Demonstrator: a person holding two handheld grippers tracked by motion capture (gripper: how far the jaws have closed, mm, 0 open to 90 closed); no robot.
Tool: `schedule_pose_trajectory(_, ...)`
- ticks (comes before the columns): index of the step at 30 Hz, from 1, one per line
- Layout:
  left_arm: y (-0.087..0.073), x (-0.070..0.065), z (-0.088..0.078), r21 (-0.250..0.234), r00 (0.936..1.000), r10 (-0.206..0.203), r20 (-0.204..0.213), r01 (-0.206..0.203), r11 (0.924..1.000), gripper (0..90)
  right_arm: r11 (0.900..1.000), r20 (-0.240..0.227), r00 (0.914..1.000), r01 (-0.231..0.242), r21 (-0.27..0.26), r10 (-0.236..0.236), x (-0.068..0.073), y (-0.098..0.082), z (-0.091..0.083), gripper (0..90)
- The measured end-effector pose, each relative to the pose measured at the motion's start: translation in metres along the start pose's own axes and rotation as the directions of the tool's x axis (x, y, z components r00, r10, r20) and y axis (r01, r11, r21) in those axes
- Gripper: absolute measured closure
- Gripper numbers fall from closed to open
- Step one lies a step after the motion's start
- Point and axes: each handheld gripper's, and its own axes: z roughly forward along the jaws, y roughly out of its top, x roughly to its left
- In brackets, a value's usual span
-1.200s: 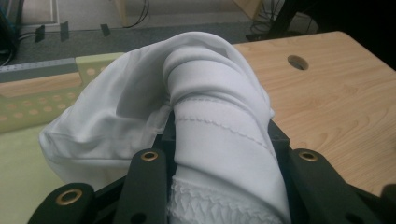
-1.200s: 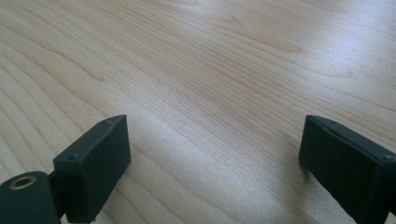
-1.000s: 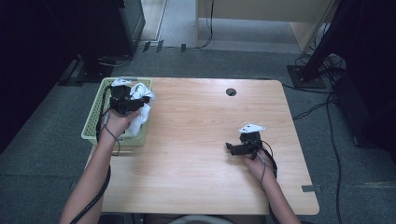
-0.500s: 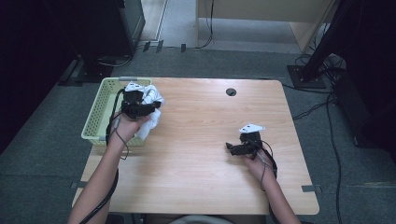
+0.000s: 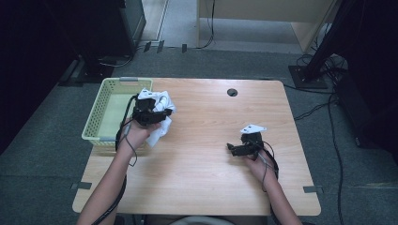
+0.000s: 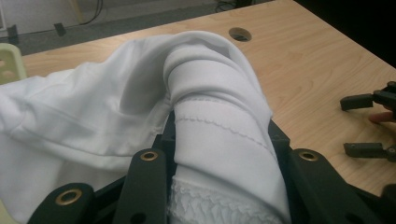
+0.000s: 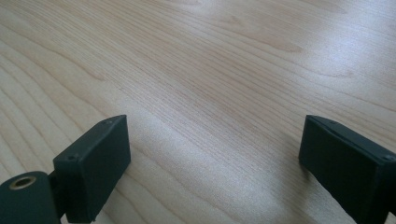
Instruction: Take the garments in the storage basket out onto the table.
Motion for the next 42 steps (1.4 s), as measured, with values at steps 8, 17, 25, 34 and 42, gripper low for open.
schedule_pose_trajectory(8, -0.012, -0.011, 0.013, 0.028, 0.9992, -0.005, 0.039, 0.004, 0.9996, 64.5, 1.000, 0.000, 1.0000, -0.002, 0.001, 0.002, 0.000, 0.000, 0.000, 8.6)
schedule_pose_trajectory(17, -0.022, -0.026, 0.020, 0.039, 0.9972, 0.011, 0.074, -0.014, 0.9991, 64.4, 1.000, 0.000, 1.0000, -0.003, 0.003, 0.003, 0.000, 0.000, 0.000, 8.6)
schedule_pose_trajectory(25, -0.026, -0.038, 0.019, 0.051, 0.9950, 0.021, 0.097, -0.027, 0.9983, 64.2, 1.000, 0.000, 1.0000, -0.001, 0.002, 0.001, 0.000, 0.000, 0.000, 8.6)
schedule_pose_trajectory(34, -0.034, -0.050, 0.020, 0.069, 0.9957, 0.022, 0.090, -0.028, 0.9972, 63.9, 1.000, 0.000, 1.0000, -0.001, 0.002, 0.001, 0.000, 0.000, 0.000, 8.6)
schedule_pose_trajectory(42, -0.038, -0.060, 0.025, 0.074, 0.9935, 0.045, 0.104, -0.053, 0.9958, 63.5, 1.000, 0.000, 1.0000, -0.002, 0.003, 0.002, 0.000, 0.000, 0.000, 8.6)
